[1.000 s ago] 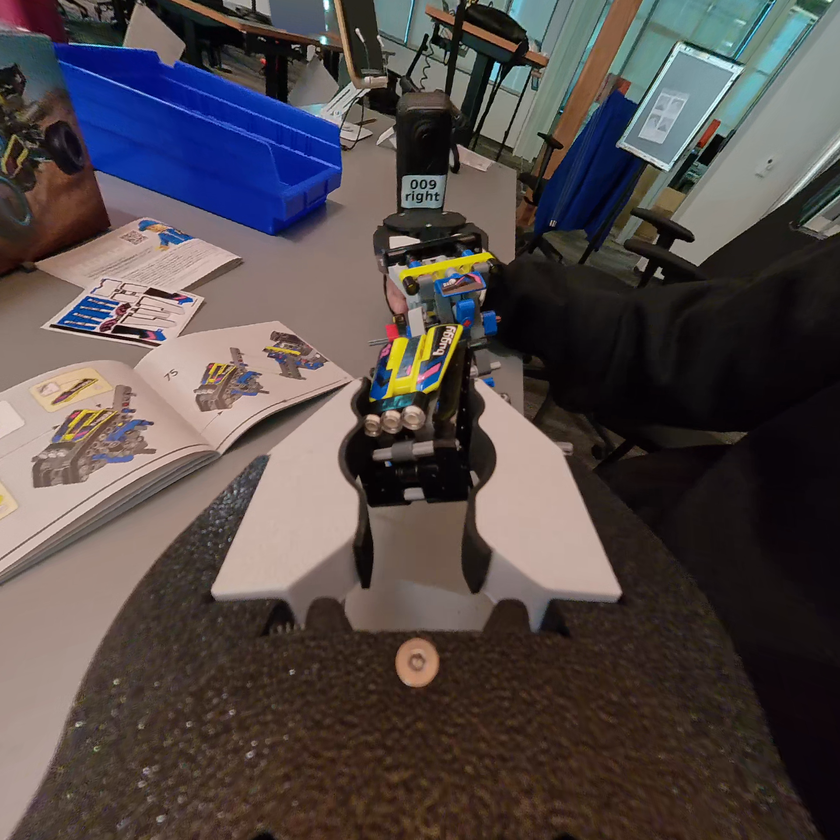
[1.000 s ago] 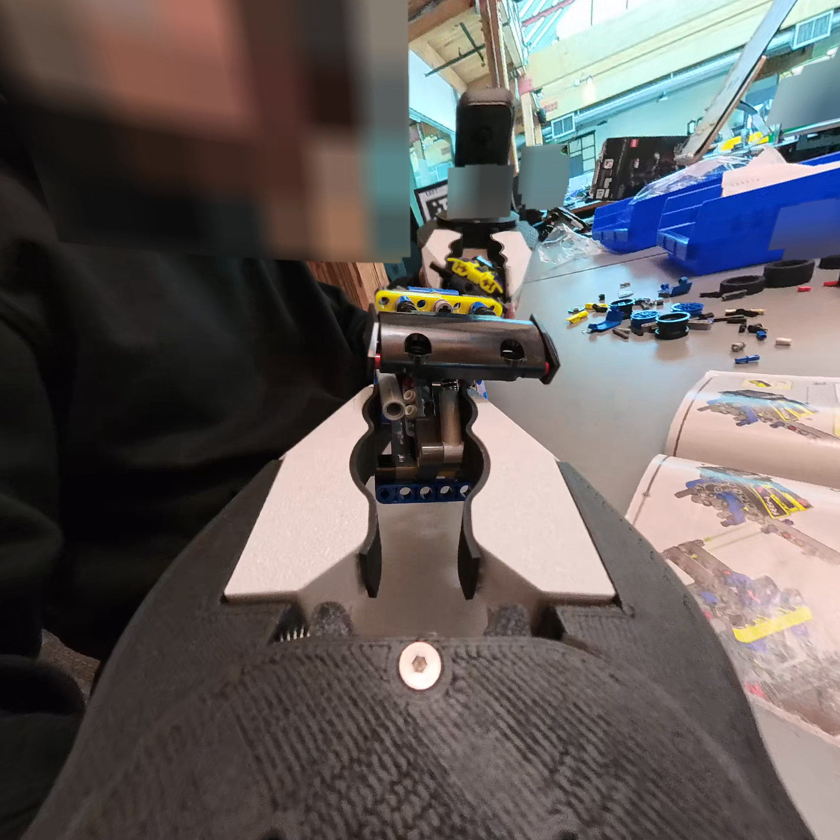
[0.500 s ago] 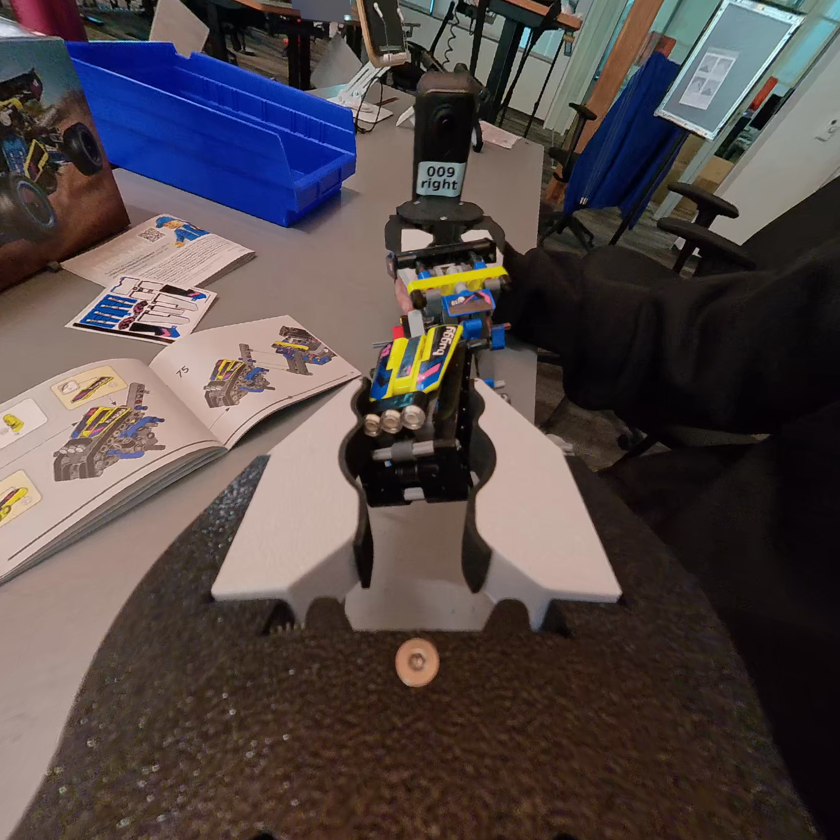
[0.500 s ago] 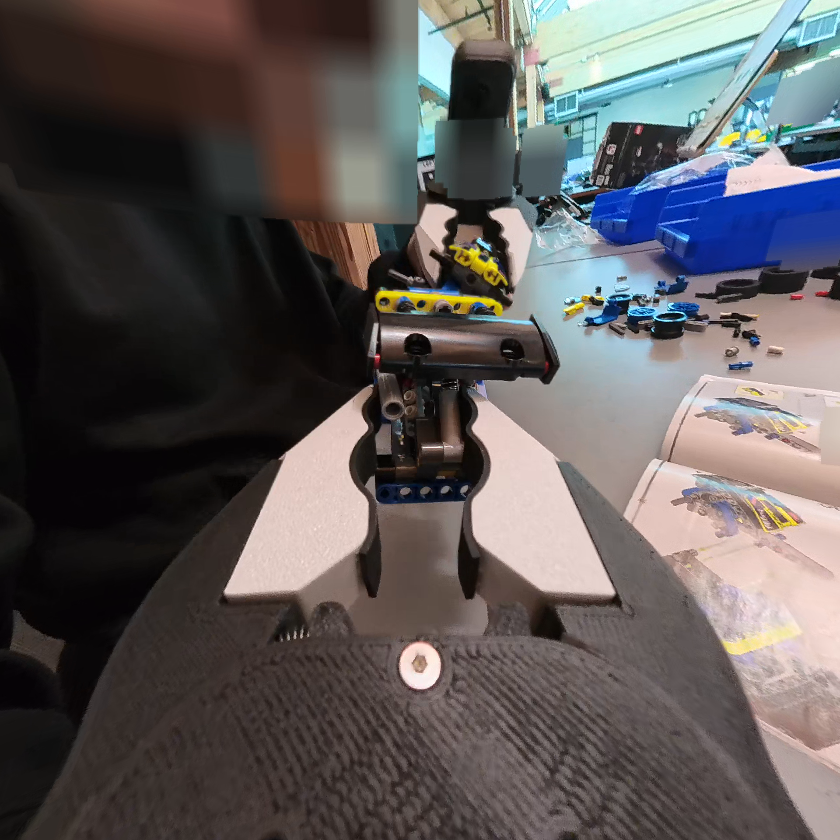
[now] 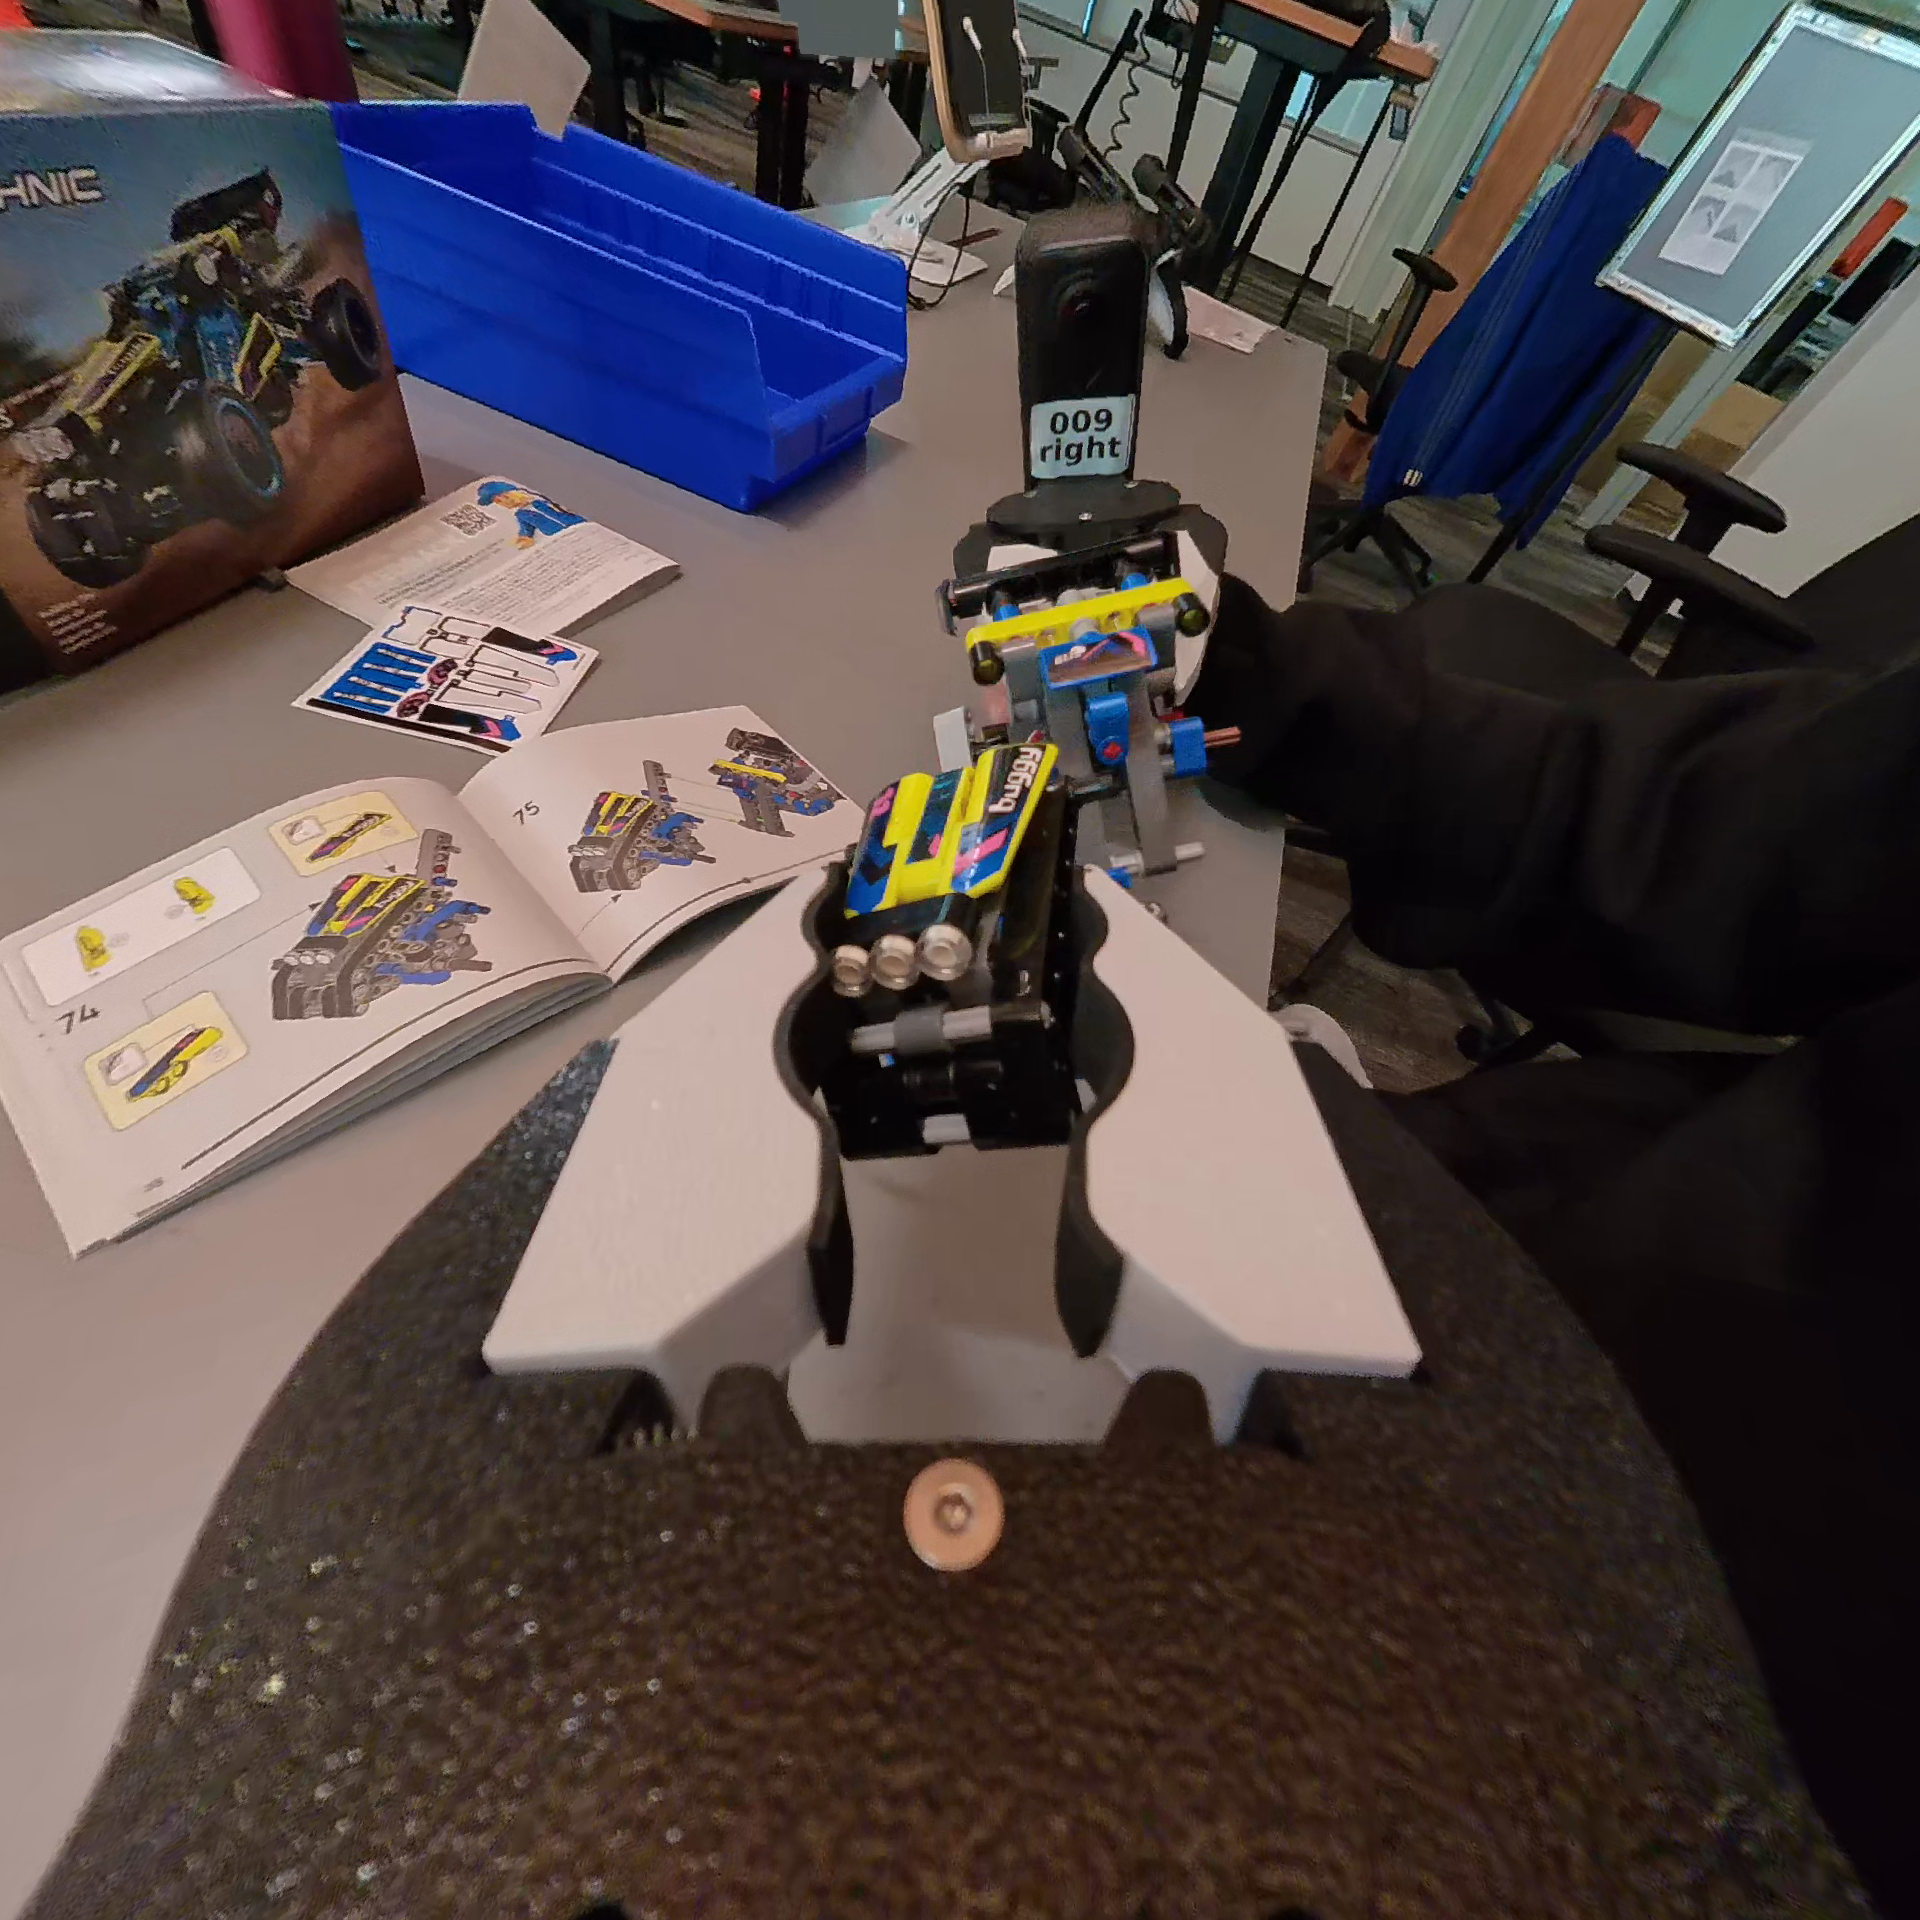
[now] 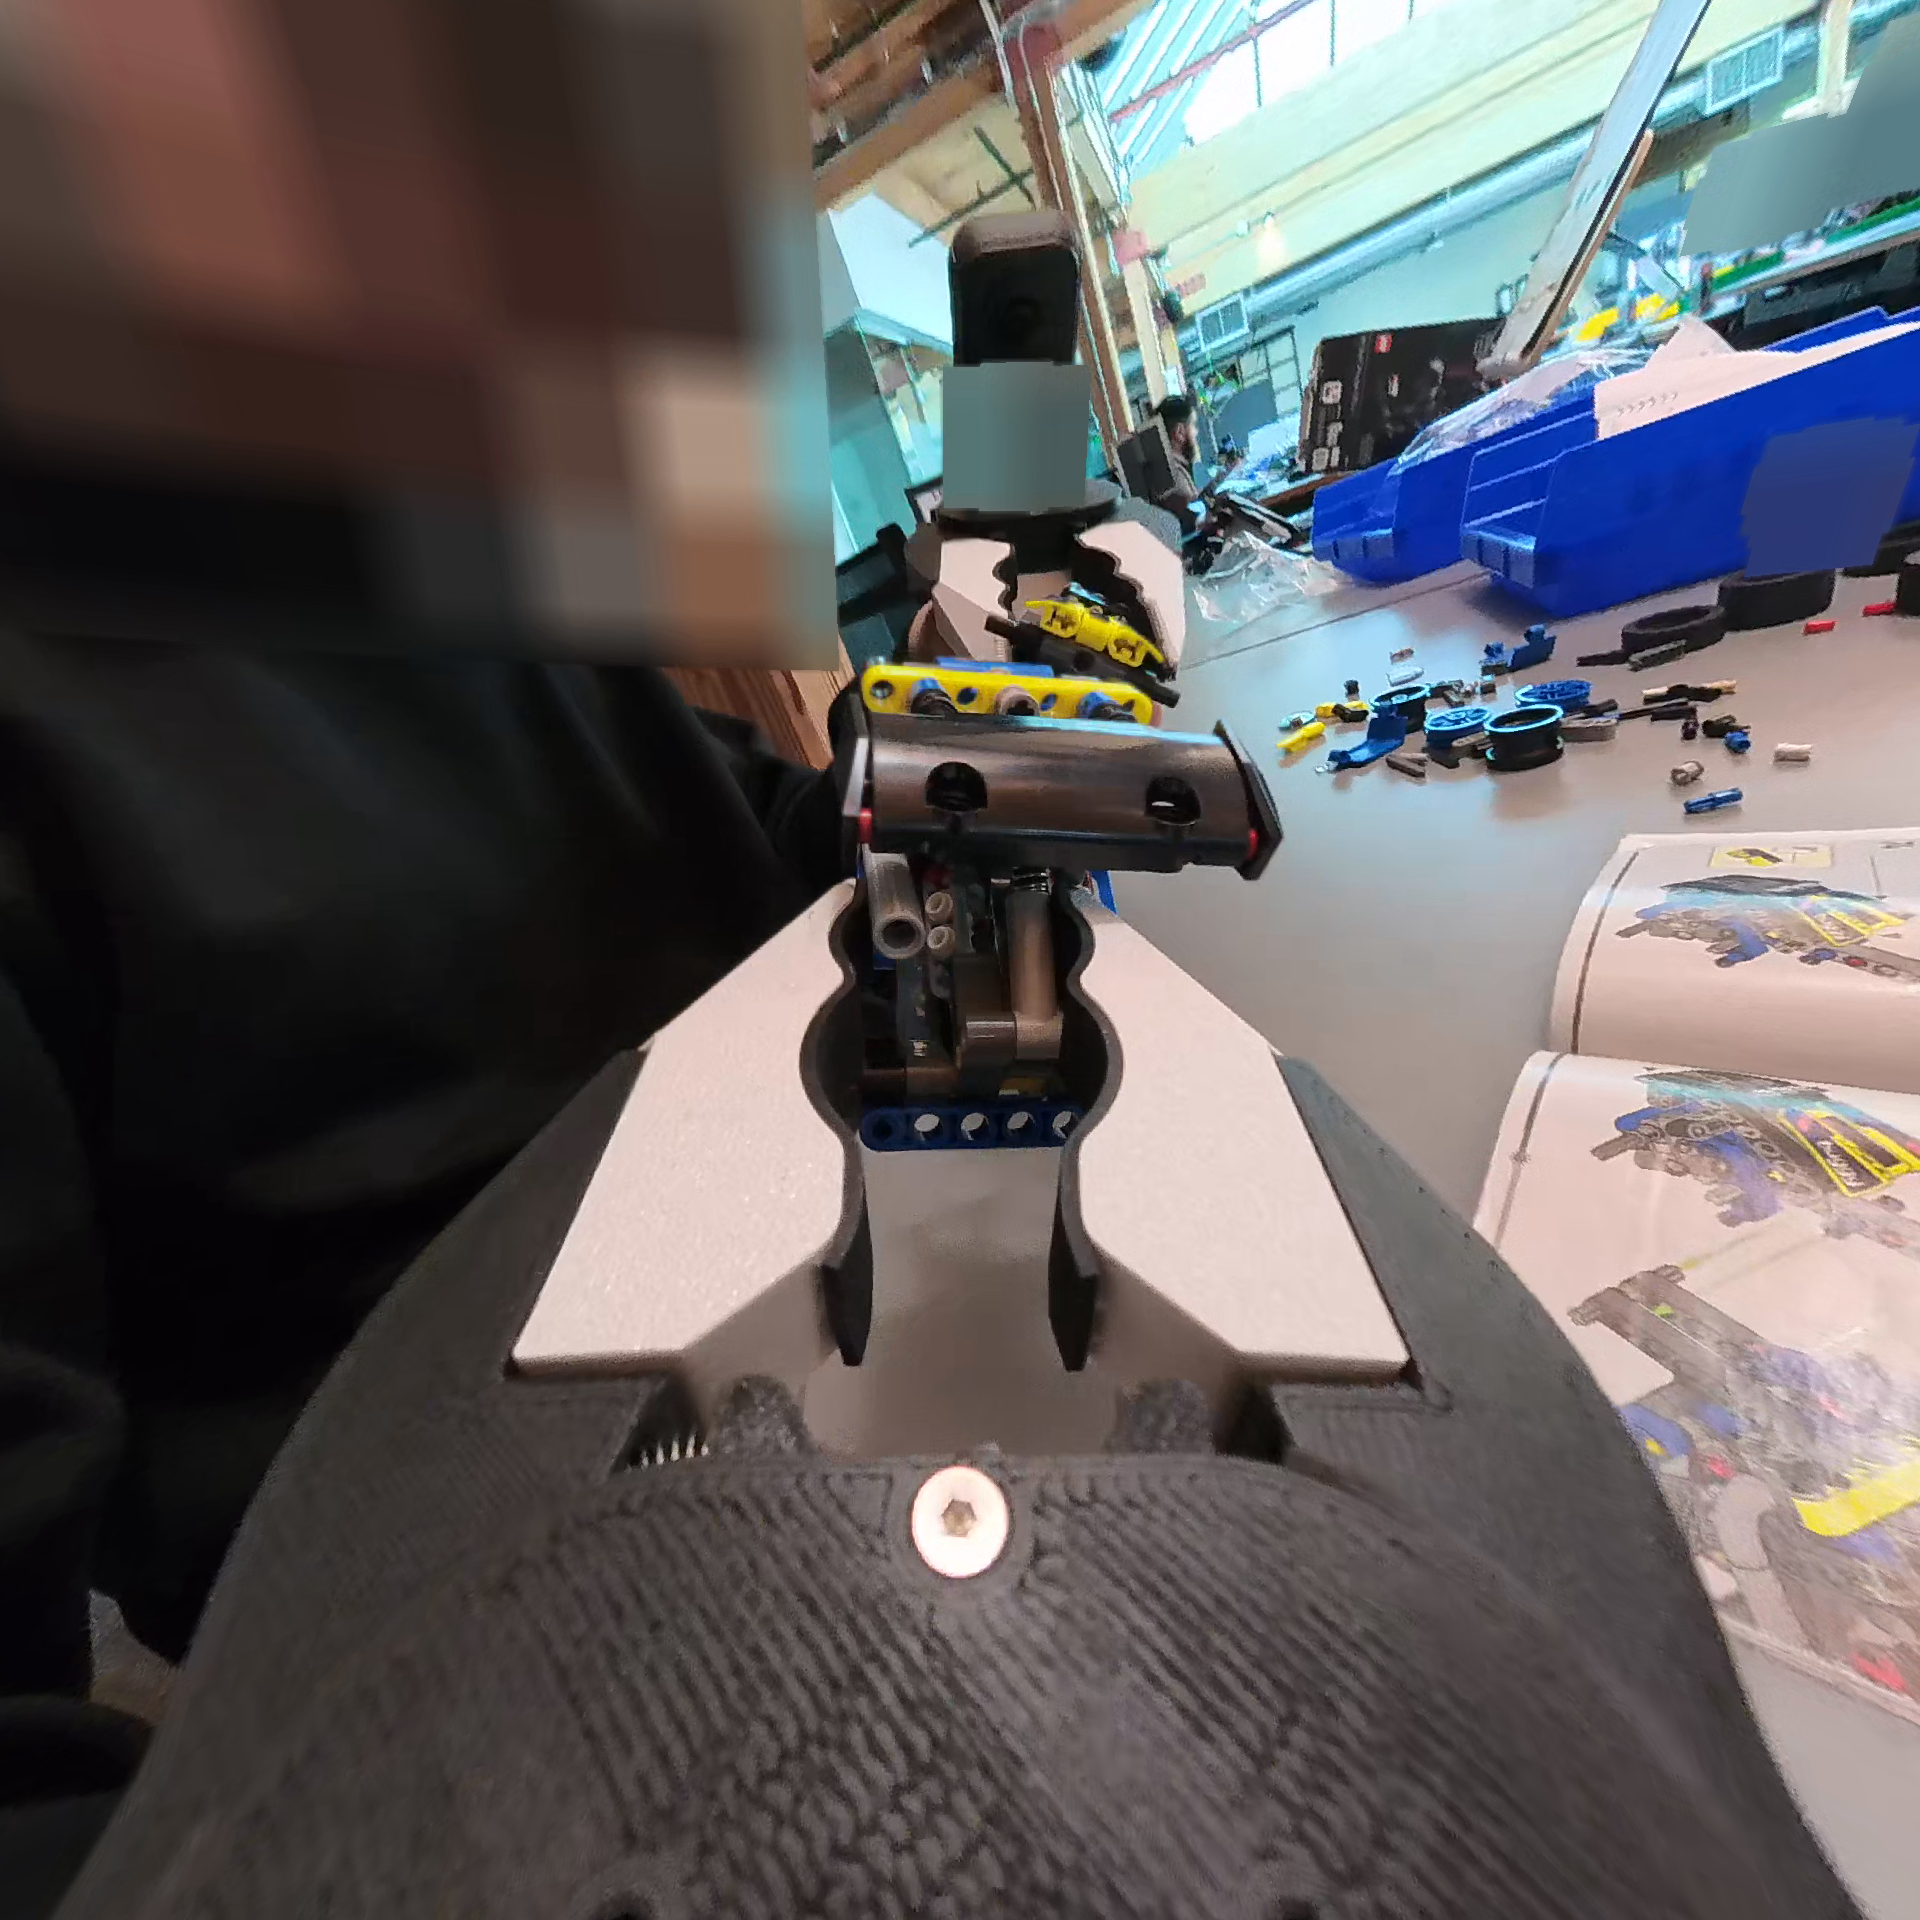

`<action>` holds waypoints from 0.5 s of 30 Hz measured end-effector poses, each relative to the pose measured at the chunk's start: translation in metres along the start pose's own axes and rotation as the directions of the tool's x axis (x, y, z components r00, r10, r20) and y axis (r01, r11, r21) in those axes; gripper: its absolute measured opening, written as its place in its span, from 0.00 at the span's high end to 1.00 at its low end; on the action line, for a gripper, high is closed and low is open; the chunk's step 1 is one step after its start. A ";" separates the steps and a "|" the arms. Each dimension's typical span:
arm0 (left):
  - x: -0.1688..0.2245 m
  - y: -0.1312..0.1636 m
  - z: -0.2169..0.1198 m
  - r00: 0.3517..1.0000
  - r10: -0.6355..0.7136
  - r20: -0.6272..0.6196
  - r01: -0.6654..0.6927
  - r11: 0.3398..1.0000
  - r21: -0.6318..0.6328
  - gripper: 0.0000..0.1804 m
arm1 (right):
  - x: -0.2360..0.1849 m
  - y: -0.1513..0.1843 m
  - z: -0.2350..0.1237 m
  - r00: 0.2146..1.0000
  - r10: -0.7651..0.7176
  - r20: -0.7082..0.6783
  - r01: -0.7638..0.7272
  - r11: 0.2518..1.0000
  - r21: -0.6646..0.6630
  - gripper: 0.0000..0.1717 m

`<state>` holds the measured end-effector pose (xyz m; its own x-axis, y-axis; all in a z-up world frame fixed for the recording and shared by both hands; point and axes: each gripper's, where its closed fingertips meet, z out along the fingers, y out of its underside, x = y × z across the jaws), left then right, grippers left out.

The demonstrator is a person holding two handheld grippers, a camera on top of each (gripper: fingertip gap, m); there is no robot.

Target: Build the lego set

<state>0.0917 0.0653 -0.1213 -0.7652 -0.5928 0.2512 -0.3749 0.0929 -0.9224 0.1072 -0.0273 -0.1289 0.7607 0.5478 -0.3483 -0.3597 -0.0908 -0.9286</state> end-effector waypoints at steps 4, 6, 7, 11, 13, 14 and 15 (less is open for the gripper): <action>0.007 -0.008 -0.005 1.000 0.003 -0.015 -0.003 1.000 0.029 0.79 | -0.009 -0.004 0.000 0.997 -0.056 0.050 0.054 0.998 0.043 0.82; 0.014 -0.013 -0.008 0.999 0.020 -0.026 -0.019 0.999 0.041 0.79 | -0.018 -0.006 0.001 0.990 -0.100 0.098 0.095 0.994 0.063 0.82; 0.017 -0.015 -0.009 0.999 0.027 -0.030 -0.026 0.999 0.047 0.79 | -0.022 -0.008 0.001 0.987 -0.110 0.120 0.101 0.992 0.078 0.82; 0.028 -0.021 -0.011 0.997 0.051 -0.050 -0.048 0.997 0.060 0.79 | -0.027 -0.017 0.001 0.978 -0.139 0.157 0.119 0.984 0.130 0.82; 0.033 -0.024 -0.012 0.997 0.056 -0.061 -0.052 0.996 0.069 0.79 | -0.027 -0.019 0.001 0.976 -0.145 0.160 0.123 0.983 0.137 0.82; 0.035 -0.025 -0.013 0.996 0.058 -0.064 -0.053 0.996 0.074 0.79 | -0.027 -0.019 0.001 0.975 -0.150 0.163 0.128 0.982 0.141 0.82; 0.036 -0.026 -0.014 0.996 0.062 -0.064 -0.057 0.995 0.076 0.79 | -0.028 -0.020 0.000 0.974 -0.154 0.168 0.130 0.981 0.147 0.82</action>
<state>0.0665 0.0524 -0.0842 -0.8190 -0.5332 0.2122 -0.2899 0.0654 -0.9548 0.0926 -0.0406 -0.1007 0.7050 0.6874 -0.1745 -0.3337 0.1044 -0.9369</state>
